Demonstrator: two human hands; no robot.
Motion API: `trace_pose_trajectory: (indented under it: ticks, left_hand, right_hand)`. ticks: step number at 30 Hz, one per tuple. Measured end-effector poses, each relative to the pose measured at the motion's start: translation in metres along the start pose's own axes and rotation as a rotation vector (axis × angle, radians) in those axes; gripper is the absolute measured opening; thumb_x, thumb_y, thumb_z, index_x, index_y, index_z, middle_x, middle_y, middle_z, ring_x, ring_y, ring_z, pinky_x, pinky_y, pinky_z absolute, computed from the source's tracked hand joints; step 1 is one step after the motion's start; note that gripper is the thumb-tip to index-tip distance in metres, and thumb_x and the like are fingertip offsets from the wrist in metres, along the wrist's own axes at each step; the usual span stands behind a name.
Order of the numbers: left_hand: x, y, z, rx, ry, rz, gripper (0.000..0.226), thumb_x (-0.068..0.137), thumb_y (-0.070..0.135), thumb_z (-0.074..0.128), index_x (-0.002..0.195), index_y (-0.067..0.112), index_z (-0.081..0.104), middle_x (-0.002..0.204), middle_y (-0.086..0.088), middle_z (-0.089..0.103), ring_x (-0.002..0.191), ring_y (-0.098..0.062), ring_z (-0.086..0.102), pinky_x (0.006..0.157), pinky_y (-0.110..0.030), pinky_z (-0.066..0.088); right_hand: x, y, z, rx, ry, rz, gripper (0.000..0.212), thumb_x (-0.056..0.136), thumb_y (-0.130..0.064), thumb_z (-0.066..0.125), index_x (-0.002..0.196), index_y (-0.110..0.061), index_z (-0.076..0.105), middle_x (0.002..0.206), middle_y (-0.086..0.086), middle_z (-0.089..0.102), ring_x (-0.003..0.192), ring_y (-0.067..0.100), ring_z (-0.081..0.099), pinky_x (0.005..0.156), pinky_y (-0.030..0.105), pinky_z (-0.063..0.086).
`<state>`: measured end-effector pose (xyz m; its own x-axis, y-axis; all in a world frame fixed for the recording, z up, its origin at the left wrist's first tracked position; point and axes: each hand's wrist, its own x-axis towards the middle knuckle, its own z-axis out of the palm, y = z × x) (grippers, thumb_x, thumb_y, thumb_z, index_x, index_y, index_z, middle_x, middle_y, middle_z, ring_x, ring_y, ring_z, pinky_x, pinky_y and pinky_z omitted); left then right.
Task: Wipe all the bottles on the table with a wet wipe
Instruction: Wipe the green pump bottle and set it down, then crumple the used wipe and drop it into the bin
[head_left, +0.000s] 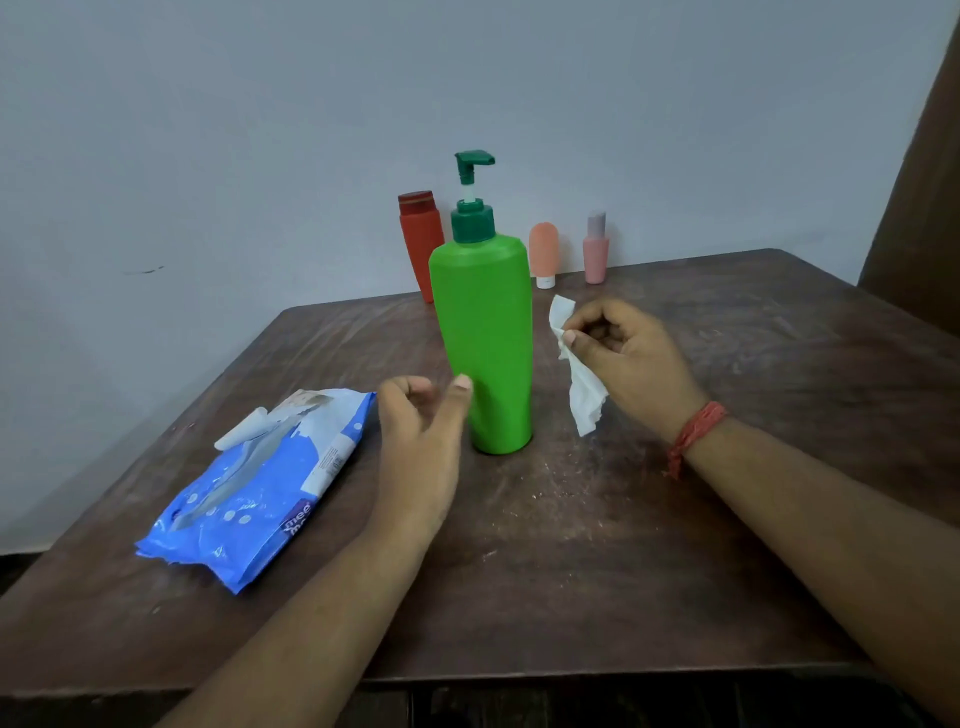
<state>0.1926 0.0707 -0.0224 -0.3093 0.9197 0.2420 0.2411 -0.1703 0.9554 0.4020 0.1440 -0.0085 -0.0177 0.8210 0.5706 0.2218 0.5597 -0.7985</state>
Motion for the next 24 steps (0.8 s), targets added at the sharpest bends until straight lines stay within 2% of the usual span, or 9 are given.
trace_pose_trajectory:
  ticks: [1,4,6,10,16,18,22,24]
  left_hand:
    - [-0.007,0.001,0.002,0.104,0.02,-0.003,0.045,0.086,0.048,0.071,0.109,0.02,0.046,0.116,-0.007,0.054,0.097,-0.012,0.054,0.085,-0.019,0.044]
    - [-0.017,-0.003,0.012,0.384,0.071,0.043,0.06,0.076,0.05,0.079,0.109,0.023,0.037,0.117,0.0,0.044,0.108,-0.02,0.053,0.099,-0.042,0.044]
    - [-0.02,0.0,0.021,0.526,0.073,0.029,0.063,0.074,0.052,0.078,0.109,0.024,0.033,0.117,0.001,0.042,0.11,-0.024,0.054,0.103,-0.05,0.04]
    - [-0.019,0.006,0.043,0.61,0.092,0.032,0.065,0.076,0.049,0.078,0.117,0.013,0.041,0.116,-0.002,0.044,0.113,-0.029,0.054,0.103,-0.053,0.04]
    - [0.001,0.011,0.086,0.651,0.065,0.085,0.065,0.079,0.049,0.076,0.117,0.011,0.04,0.115,-0.003,0.053,0.114,-0.029,0.055,0.099,-0.053,0.042]
    - [0.015,0.012,0.102,0.659,0.046,0.09,0.067,0.077,0.051,0.076,0.117,0.011,0.04,0.116,-0.004,0.055,0.114,-0.03,0.056,0.098,-0.052,0.042]
    - [0.044,0.018,0.138,0.665,0.015,0.1,0.07,0.077,0.049,0.077,0.119,0.007,0.039,0.123,-0.009,0.057,0.118,-0.034,0.056,0.098,-0.052,0.043]
    - [0.058,0.018,0.159,0.668,-0.003,0.115,0.07,0.078,0.048,0.076,0.121,0.007,0.039,0.125,-0.009,0.057,0.119,-0.034,0.056,0.097,-0.05,0.043]
  right_hand:
    - [0.001,0.002,-0.001,-0.02,0.0,0.001,0.003,0.083,-0.03,0.066,0.084,-0.027,0.066,0.089,0.003,0.069,0.086,0.029,0.065,0.081,0.041,0.055]
    - [0.003,0.004,-0.004,-0.078,-0.013,-0.012,0.004,0.087,-0.02,0.066,0.084,-0.022,0.065,0.086,0.0,0.07,0.083,0.021,0.067,0.079,0.035,0.055]
    - [0.002,0.004,-0.008,-0.107,-0.01,-0.003,0.006,0.089,-0.013,0.067,0.085,-0.018,0.065,0.084,0.0,0.069,0.079,0.017,0.066,0.076,0.03,0.052]
    - [0.001,0.004,-0.015,-0.167,0.029,0.011,0.004,0.088,-0.012,0.067,0.085,-0.013,0.066,0.082,-0.002,0.068,0.075,0.011,0.062,0.07,0.019,0.047]
    - [0.011,0.014,-0.03,-0.224,0.055,0.014,0.011,0.089,-0.015,0.066,0.081,-0.022,0.063,0.077,-0.013,0.062,0.069,-0.002,0.056,0.065,0.012,0.041]
    - [0.016,0.021,-0.042,-0.258,0.104,0.047,0.01,0.089,-0.017,0.065,0.081,-0.023,0.062,0.079,-0.012,0.061,0.071,-0.001,0.056,0.063,0.013,0.04]
    - [0.028,0.039,-0.078,-0.336,0.278,0.125,0.005,0.089,-0.018,0.062,0.087,-0.02,0.066,0.085,-0.007,0.065,0.077,0.005,0.059,0.059,0.003,0.036]
    - [0.035,0.05,-0.093,-0.361,0.325,0.142,0.006,0.089,-0.017,0.061,0.087,-0.019,0.066,0.087,-0.006,0.067,0.081,0.008,0.061,0.061,0.006,0.038]
